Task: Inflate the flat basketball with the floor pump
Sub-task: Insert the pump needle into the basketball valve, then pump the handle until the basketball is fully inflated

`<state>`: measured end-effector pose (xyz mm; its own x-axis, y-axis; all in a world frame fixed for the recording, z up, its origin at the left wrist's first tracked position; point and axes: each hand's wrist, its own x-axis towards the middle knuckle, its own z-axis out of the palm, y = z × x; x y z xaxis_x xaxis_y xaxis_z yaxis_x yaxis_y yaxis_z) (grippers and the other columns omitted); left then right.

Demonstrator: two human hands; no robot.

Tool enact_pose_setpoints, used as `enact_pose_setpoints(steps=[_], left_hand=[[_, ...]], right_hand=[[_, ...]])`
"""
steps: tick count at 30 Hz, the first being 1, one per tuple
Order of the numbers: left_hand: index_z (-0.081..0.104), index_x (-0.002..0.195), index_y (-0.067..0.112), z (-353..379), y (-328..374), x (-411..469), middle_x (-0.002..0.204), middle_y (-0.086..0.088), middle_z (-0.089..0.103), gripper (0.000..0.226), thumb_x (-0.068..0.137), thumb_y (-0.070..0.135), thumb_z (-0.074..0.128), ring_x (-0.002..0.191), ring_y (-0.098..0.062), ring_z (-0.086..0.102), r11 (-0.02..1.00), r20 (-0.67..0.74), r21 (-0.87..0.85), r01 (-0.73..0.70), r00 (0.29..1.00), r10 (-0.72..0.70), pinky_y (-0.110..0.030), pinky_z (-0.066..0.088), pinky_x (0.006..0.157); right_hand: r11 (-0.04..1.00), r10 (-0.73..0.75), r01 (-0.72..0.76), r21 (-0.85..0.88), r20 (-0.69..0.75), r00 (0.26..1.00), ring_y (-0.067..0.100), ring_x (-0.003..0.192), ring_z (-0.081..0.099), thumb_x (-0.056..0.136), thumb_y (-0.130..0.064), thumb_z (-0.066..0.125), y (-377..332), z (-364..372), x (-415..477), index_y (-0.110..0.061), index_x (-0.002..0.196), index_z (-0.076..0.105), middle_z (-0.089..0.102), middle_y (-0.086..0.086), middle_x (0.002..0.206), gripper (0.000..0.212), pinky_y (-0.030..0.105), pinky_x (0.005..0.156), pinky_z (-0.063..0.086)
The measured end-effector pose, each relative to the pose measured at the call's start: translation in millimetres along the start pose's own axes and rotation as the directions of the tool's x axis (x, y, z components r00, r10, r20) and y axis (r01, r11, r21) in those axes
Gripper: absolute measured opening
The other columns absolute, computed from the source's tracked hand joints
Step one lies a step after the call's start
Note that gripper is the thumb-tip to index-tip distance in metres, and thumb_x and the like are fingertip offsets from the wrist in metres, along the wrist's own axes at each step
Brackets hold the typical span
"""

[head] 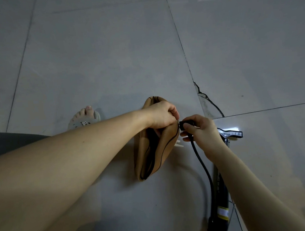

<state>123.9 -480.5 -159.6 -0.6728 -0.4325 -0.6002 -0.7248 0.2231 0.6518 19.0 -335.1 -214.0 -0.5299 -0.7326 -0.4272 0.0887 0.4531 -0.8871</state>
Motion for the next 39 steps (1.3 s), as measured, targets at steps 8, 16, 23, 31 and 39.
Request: enact_pose_setpoints(steps=[8,16,23,31,39], left_hand=[[0.066,0.109,0.025,8.0,-2.2,6.9,0.094,0.005,0.061,0.015,0.094,0.027,0.067,0.083,-0.005,0.057,0.998,-0.028,0.063,-0.024,0.999,0.026,-0.021,0.057,0.058],[0.055,0.108,0.025,33.4,1.0,15.8,0.085,0.013,0.058,0.016,0.097,0.033,0.062,0.075,-0.002,0.054,0.956,-0.116,0.291,-0.042,0.99,0.078,-0.017,0.035,0.06],[0.056,0.109,0.019,30.6,10.8,15.1,0.098,-0.004,0.065,0.02,0.09,0.021,0.061,0.085,-0.023,0.063,0.909,-0.179,0.415,0.046,0.983,0.032,-0.037,0.054,0.074],[0.06,0.109,0.006,12.3,21.5,12.9,0.101,-0.013,0.067,0.023,0.088,0.015,0.063,0.09,-0.031,0.064,0.887,-0.301,0.437,0.149,0.953,-0.011,-0.033,0.051,0.071],[0.058,0.123,0.016,10.8,10.1,12.6,0.118,-0.009,0.065,0.025,0.1,0.023,0.054,0.104,-0.028,0.062,0.964,-0.234,0.266,0.023,0.971,0.041,-0.035,0.05,0.087]], right_hand=[[0.994,-0.069,0.064,-0.093,-0.057,0.996,0.014,0.069,0.07,0.09,-0.011,0.063,4.6,-13.7,1.8,-0.013,0.088,0.072,0.071,-0.001,0.072,0.009,0.03,0.066,0.054],[0.687,0.263,-0.449,-0.572,-0.381,0.887,0.029,0.072,0.059,0.085,-0.043,0.067,67.0,-100.4,-9.4,-0.014,0.073,0.05,0.055,0.004,0.066,0.036,0.031,0.058,0.043],[0.746,0.342,-0.452,-0.489,-0.302,0.89,0.028,0.083,0.068,0.076,-0.041,0.068,115.2,-82.0,-10.8,-0.007,0.104,0.062,0.068,0.009,0.088,0.044,0.046,0.076,0.059],[0.824,0.035,-0.272,-0.497,-0.435,0.9,0.023,0.073,0.057,0.073,-0.029,0.07,16.7,-127.0,-47.4,-0.014,0.097,0.052,0.058,0.0,0.079,0.033,0.03,0.059,0.043],[0.932,-0.117,0.013,-0.363,-0.264,0.957,0.017,0.07,0.058,0.086,-0.022,0.073,-15.1,-121.0,-135.0,-0.01,0.09,0.057,0.059,0.007,0.077,0.02,0.024,0.062,0.045]])
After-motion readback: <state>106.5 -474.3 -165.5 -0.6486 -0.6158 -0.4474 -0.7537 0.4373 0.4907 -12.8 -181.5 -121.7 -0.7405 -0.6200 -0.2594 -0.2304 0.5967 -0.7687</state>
